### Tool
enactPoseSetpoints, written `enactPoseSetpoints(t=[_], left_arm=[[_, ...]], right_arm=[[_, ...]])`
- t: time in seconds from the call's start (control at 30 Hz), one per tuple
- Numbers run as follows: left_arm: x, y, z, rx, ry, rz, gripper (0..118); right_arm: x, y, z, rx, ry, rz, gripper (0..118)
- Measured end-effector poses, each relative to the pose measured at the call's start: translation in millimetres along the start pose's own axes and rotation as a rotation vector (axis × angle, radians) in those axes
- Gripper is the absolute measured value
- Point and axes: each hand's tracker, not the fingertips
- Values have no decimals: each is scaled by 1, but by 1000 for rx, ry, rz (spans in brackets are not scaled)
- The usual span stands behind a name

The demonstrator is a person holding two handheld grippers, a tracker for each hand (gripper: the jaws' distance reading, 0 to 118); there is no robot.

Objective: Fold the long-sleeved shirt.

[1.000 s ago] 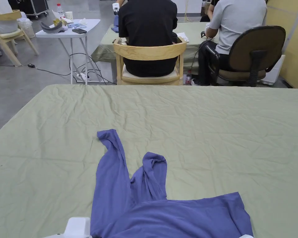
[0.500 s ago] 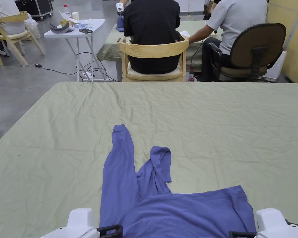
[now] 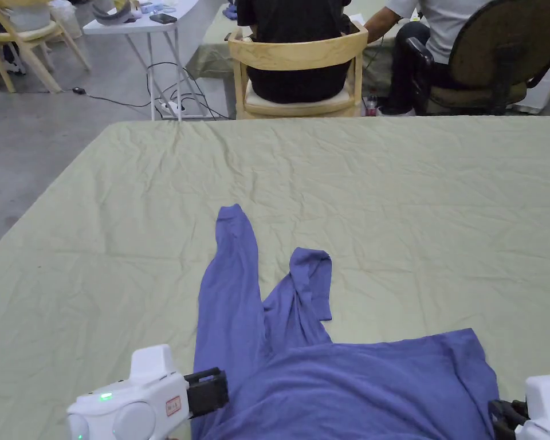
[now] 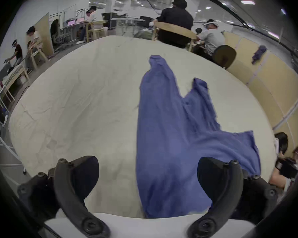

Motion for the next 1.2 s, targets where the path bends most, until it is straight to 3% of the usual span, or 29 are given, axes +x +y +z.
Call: enactPoseSetpoints(t=[0.1, 0.17, 0.27, 0.33, 0.37, 0.47, 0.5, 0.53, 0.57, 0.6, 0.63, 0.73, 0.87, 0.93, 0.97, 1.0, 1.03, 1.07, 1.13, 1.2], left_arm=[[-4, 13, -54, -74, 64, -24, 114], [0, 13, -75, -109, 75, -39, 103], [6, 14, -87, -157, 55, -86, 97], [11, 8, -78, -113, 50, -154, 85], [12, 8, -77, -111, 41, -186, 76], [16, 5, -62, -87, -20, -184, 17], [15, 7, -59, -83, -51, -161, 4], [16, 8, -54, -75, -37, -150, 4], [16, 9, -49, -66, -39, -147, 4], [14, 11, -46, -52, -48, -139, 4], [12, 13, -42, -43, -60, -123, 4], [13, 17, -32, -23, -89, -81, 4], [15, 18, -23, -4, -98, -72, 4], [15, 20, -19, 4, -107, -54, 4], [15, 20, -17, 7, -110, -46, 4], [15, 21, -14, 11, -113, -40, 4], [15, 21, -11, 16, -118, -34, 4], [15, 21, -7, 21, -123, -31, 4], [19, 21, 1, 31, -136, -23, 4], [20, 19, 14, 51, -161, 5, 4]], right_arm=[[4, 4, -20, -37, -1, -18, 4], [4, 4, -28, -56, -14, -8, 4], [5, 12, -45, -79, -19, -2, 4], [9, 20, -59, -89, -20, -3, 4], [10, 22, -63, -92, -22, -1, 4], [15, 37, -82, -96, -34, -9, 5], [17, 42, -88, -94, -38, -19, 21], [20, 48, -95, -98, -30, -38, 46], [22, 54, -103, -106, -27, -55, 77], [27, 64, -118, -124, -31, -64, 117], [28, 70, -128, -133, -50, -61, 118], [30, 89, -154, -108, -172, -25, 118], [33, 100, -198, -259, -202, 12, 114], [30, 95, -209, -379, -156, 11, 90], [33, 95, -208, -335, -93, -46, 83], [34, 99, -204, -332, -129, -74, 63], [32, 103, -196, -331, -126, -66, 28], [28, 103, -186, -308, -109, -57, 7], [19, 99, -165, -267, -39, 1, 7], [7, 90, -138, -209, -46, 62, 7]])
